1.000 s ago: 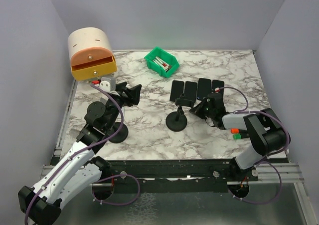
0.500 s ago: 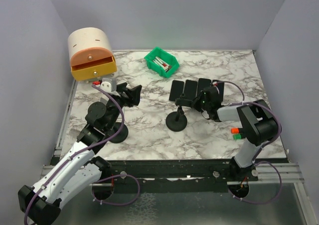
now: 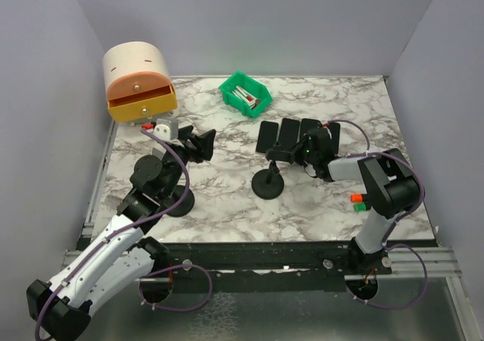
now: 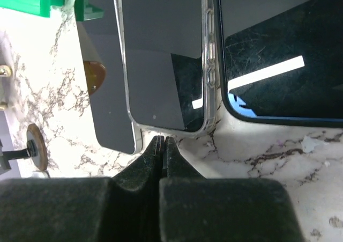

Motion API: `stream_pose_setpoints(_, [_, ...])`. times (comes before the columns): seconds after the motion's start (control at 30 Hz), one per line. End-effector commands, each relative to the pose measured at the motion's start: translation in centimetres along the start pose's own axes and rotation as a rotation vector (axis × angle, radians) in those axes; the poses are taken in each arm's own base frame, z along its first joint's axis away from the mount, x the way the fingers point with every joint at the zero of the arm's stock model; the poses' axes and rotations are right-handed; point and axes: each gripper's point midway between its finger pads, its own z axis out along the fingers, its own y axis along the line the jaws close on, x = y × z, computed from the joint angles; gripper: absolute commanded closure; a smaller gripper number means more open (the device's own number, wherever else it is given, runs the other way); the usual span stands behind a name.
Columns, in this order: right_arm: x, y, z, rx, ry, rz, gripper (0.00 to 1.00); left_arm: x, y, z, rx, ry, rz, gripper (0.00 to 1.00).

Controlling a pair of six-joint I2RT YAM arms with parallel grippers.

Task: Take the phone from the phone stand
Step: Adjust the phone at the center of the board.

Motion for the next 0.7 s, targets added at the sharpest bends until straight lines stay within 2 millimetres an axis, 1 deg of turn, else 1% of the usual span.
stream_pose_setpoints(0.0, [-0.3,2.1,-1.9,-0.104,-0.020,-0.032,1.00,0.2,0.3,-0.3,-0.015,0.001,0.011,0.29])
stream_pose_setpoints(0.13, [1.1,4.1,-3.5,-0.200,0.024,-0.064,1.00,0.2,0.0,-0.3,-0.002,0.005,0.004,0.29])
stream_pose_setpoints(0.27, [2.7,5.3,-4.0,-0.263,0.073,-0.064,1.00,0.5,-0.1,-0.2,0.002,0.014,0.002,0.29])
stream_pose_setpoints(0.43, [4.6,5.5,-3.4,-0.284,0.130,-0.028,1.00,1.0,0.0,0.0,0.001,0.030,0.006,0.29])
stream_pose_setpoints(0.67, [5.9,5.0,-2.4,-0.276,0.164,0.027,1.00,1.3,-0.1,0.1,-0.001,0.040,0.013,0.29])
